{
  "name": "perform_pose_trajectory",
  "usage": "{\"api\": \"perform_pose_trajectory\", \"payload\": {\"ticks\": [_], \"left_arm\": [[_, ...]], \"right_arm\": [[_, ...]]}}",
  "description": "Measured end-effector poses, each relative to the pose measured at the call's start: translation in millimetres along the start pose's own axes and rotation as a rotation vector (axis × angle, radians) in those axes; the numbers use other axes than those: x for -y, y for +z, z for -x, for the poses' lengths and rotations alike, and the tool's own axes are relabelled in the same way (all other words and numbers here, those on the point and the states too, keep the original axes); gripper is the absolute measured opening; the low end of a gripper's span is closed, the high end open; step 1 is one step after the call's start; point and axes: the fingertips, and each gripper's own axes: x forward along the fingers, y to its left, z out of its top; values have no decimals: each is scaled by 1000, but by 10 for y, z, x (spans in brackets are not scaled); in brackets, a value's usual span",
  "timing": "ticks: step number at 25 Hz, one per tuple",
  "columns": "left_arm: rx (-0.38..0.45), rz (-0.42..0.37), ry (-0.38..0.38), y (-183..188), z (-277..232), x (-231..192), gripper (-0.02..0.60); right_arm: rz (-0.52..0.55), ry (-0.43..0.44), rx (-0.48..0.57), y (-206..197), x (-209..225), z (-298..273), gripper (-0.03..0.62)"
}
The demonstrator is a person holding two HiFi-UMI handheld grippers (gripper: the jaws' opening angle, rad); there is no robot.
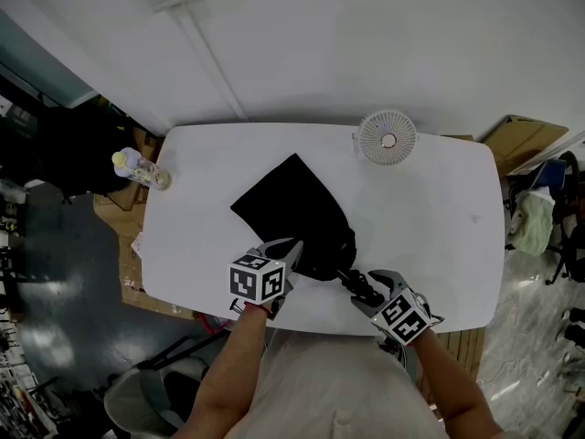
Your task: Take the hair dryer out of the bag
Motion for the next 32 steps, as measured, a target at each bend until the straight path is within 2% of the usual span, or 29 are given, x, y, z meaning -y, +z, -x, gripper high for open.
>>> {"api": "perform_pose_trajectory", "payload": {"ticks": [3, 6, 12, 16, 21, 25, 32], "left_arm": [[0, 0, -6, -3, -6, 16, 26], [-1, -2, -13, 3, -10, 38, 25], [-2, -7, -32, -6, 0, 88, 25], [-3, -6, -43, -23, 2, 92, 26], [-13, -8, -54, -54, -6, 111, 25], [-22, -13, -61, -66, -18, 139, 25], [-29, -18, -58, -84, -8, 137, 25]], "right_arm": [[4, 10, 3, 297, 23, -128, 276], [21, 4, -51, 405, 72, -329, 276], [-7, -16, -216, 226, 97, -621, 267], [-11, -18, -269, 183, 108, -732, 228], [-8, 5, -349, 155, 99, -852, 227], [4, 19, -365, 151, 97, -876, 210], [10, 14, -335, 161, 91, -857, 204]]}}
